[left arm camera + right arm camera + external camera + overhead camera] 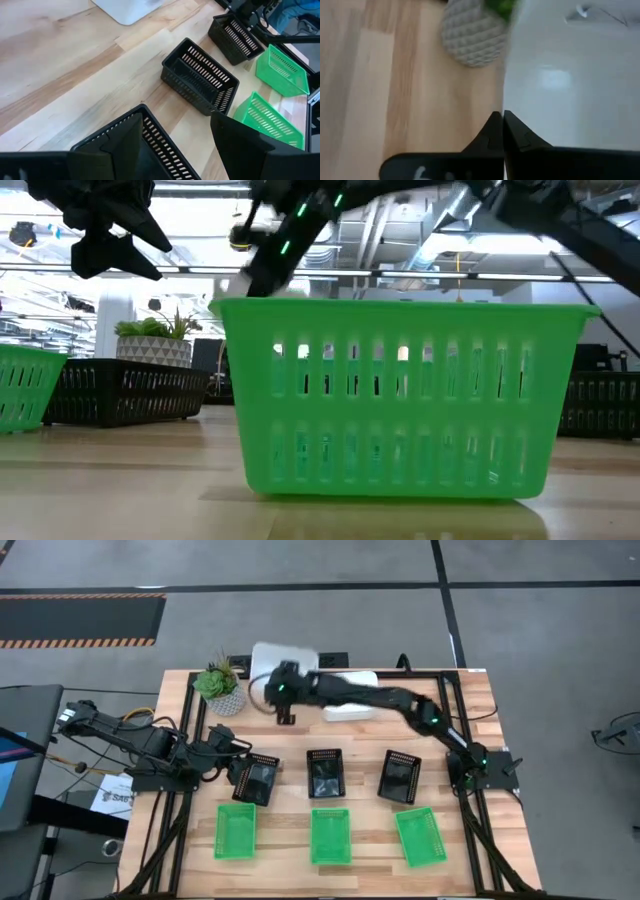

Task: Stack baskets by color
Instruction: Stack the left white bin on the right white bin

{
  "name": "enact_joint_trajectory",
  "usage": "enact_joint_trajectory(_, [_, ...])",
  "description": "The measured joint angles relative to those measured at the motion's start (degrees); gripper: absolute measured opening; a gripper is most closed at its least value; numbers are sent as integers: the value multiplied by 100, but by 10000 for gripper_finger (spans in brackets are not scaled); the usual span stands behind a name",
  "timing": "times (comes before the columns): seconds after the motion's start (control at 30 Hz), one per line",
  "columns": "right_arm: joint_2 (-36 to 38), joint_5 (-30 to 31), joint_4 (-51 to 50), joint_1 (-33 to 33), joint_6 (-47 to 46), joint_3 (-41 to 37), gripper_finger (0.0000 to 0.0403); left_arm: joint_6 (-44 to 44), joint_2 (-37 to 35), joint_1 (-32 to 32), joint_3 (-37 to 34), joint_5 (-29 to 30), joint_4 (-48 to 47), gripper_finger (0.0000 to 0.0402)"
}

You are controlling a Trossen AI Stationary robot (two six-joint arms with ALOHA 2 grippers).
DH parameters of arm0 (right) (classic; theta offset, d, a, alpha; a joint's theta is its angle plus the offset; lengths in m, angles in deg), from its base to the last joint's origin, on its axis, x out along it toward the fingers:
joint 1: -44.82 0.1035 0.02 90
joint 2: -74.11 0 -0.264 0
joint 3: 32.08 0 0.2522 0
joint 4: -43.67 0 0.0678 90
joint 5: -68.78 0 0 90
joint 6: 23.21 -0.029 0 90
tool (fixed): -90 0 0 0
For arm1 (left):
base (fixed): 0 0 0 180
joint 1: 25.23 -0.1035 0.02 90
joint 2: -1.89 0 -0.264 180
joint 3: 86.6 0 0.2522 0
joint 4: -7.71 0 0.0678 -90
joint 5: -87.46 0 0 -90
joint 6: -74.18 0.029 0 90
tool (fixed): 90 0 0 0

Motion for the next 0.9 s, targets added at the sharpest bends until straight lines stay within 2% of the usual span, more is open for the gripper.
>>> enact_joint_trajectory(0.07, [385, 20, -138, -66, -68, 27, 1, 0, 0, -2, 0, 47, 2, 224])
enact_joint_trajectory(0.2, [1167, 59, -1054, -149, -56, 14, 1, 0, 0, -1, 0, 90, 13, 224])
enact_joint_trajectory(0.43, [2553, -20, -3332, -255, -382, 16, 1, 0, 0, -2, 0, 92, 40, 224])
enact_joint_trajectory(0.67, [3396, -780, -5263, -259, -1149, -20, 1, 67, 0, 0, 0, 153, 42, 224])
enact_joint_trajectory(0.8, [3879, -786, -5132, -119, -1400, -819, 1, 131, 0, -2, 0, 298, 41, 224])
enact_joint_trajectory(0.9, [4266, -788, -4567, -8, -1417, -2041, 0, 133, 0, -1, 0, 298, 41, 224])
